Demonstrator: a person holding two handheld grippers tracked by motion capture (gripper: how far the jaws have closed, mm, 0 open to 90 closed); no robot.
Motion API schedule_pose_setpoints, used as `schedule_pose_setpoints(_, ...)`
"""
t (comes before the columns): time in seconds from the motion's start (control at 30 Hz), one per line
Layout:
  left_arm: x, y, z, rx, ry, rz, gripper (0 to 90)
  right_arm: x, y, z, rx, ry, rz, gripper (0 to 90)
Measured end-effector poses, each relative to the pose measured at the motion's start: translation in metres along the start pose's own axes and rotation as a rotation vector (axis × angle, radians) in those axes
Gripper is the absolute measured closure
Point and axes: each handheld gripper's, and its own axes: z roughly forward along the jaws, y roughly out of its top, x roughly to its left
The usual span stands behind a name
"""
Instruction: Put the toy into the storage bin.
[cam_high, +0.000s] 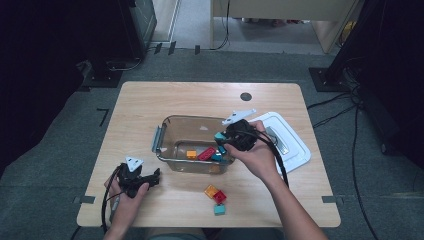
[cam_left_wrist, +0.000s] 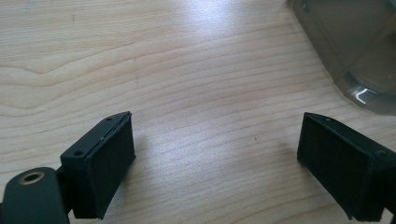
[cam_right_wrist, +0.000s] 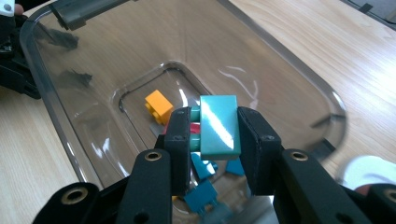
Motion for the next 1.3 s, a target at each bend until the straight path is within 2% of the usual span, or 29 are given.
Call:
schedule_pose_setpoints(0.3,0.000,0.000,0.000,0.000,0.000,0.000,10.8,0.009,0.007,0.026,0.049,0.027,-0.021,67.8)
schedule_pose_setpoints(0.47,0.000,0.000,0.000,0.000,0.000,0.000,10.8,0.008,0.008,0.032,0.075,0.037,-0.016,67.4)
schedule_pose_setpoints(0.63,0.000,0.000,0.000,0.000,0.000,0.000,10.8,0.008,0.007,0.032,0.086,0.060,-0.017,59.8)
schedule_pose_setpoints(0.8,0.000,0.000,0.000,0.000,0.000,0.000,10.8,0.007,0.006,0.026,0.061,0.058,-0.014,55.9)
schedule_pose_setpoints(1.0,0.000,0.000,0.000,0.000,0.000,0.000,10.8,0.002,0.003,0.010,0.025,0.035,0.001,53.7)
schedule_pose_setpoints(1.3,0.000,0.000,0.000,0.001,0.000,0.000,10.8,-0.015,-0.011,-0.016,-0.011,-0.010,0.040,54.2)
